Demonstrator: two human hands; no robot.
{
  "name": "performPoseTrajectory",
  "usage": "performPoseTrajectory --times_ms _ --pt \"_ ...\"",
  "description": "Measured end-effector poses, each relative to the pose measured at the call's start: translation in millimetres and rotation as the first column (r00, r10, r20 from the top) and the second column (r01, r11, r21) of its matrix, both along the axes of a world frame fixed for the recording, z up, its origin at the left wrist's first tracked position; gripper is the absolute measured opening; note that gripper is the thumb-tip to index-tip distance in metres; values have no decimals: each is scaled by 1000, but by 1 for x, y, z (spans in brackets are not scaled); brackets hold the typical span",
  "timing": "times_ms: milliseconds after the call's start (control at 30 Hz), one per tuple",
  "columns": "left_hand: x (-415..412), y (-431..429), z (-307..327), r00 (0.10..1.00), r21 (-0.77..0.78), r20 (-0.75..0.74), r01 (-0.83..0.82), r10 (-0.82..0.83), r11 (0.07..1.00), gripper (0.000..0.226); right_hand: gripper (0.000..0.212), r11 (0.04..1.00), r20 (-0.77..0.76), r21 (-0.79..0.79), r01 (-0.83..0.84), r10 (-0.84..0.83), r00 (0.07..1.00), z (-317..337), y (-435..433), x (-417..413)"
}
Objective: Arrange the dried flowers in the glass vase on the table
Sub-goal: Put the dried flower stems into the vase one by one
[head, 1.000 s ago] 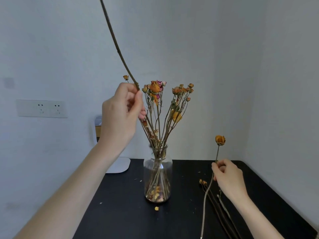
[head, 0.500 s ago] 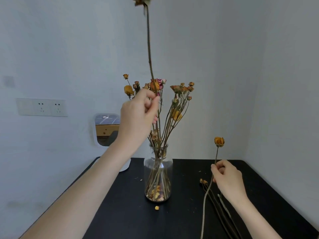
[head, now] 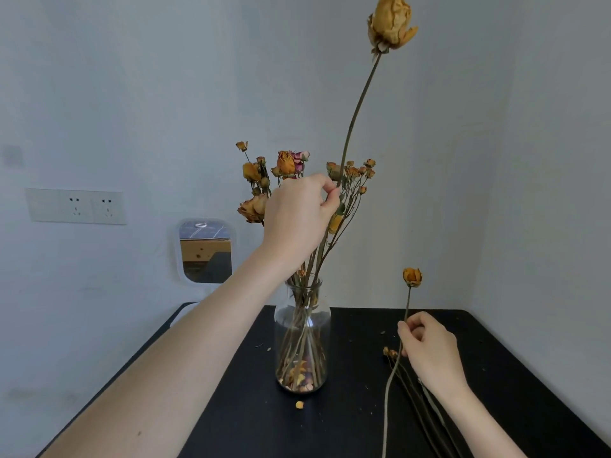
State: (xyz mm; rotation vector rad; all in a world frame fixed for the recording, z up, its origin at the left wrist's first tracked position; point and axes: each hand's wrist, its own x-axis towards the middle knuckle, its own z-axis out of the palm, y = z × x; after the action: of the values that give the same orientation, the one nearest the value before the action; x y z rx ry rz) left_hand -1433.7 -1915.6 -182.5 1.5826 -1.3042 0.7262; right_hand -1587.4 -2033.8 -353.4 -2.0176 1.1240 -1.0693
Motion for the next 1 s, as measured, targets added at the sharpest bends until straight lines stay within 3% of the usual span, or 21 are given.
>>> performPoseTrajectory --times_ms 267,533,800,1000 --pt "-2 -19 2 995 -9 -7 -102 102 995 21 3 1000 6 3 -11 11 1000 -3 0 6" --pt "-10 -32 10 983 -46 -181 -3 -6 999 27 4 1000 4 3 -2 2 1000 -5 -3 9" --pt "6 -35 -22 976 218 3 -211 216 953 22 4 1000 -3 5 2 -2 1000 -7 -4 8" --pt "13 -39 -48 921 409 182 -390 345 825 12 4 1000 -9 14 -12 12 1000 -11 -1 15"
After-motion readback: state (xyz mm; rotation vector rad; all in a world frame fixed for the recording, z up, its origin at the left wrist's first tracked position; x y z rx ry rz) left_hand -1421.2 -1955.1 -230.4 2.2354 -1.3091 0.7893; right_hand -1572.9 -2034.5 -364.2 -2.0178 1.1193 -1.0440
